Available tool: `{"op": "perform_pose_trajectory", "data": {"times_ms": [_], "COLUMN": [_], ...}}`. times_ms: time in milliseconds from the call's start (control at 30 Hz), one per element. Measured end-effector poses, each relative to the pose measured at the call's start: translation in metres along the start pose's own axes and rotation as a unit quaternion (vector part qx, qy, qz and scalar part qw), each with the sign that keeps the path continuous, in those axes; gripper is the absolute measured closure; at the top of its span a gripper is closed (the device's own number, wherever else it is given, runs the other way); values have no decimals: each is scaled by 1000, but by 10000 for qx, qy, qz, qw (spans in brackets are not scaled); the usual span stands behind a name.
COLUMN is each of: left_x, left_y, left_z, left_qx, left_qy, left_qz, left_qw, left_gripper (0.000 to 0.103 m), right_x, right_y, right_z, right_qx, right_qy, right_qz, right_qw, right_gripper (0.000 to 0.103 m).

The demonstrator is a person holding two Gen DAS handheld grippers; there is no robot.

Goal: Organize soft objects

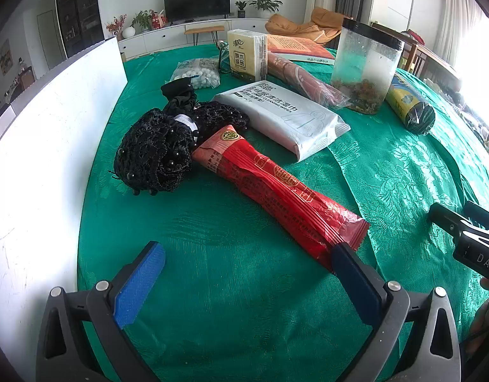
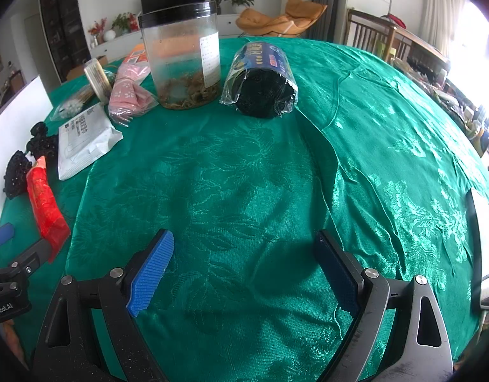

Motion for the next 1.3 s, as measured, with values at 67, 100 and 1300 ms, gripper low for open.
{"op": "perform_pose_trajectory", "data": {"times_ms": [67,100,1300], "left_x": [0,0,3], "left_y": [0,0,6], "left_z": [0,0,-6], "left_qx": [0,0,-44], "left_qy": [0,0,405], "left_qz": [0,0,633], "left_qw": [10000,10000,9972], "left_gripper": [0,0,0], "right_x": [0,0,0], "right_y": [0,0,0], "right_z": [0,0,0], "right_qx": [-1,0,-6], "right_qy": [0,0,-1], "right_qz": [-1,-1,-5], "right_qw": [10000,10000,10000], "right_gripper": [12,12,12]}}
Point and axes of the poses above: each gripper's, at about its wrist camera, not at the fingertips, and z roughly the way its jaws point, y to its left, x to its underside, the point moved 2 cm from there along z, roughly the way its jaws point, and after that the axes turned 6 degrees about y, right-handed, at the moved point
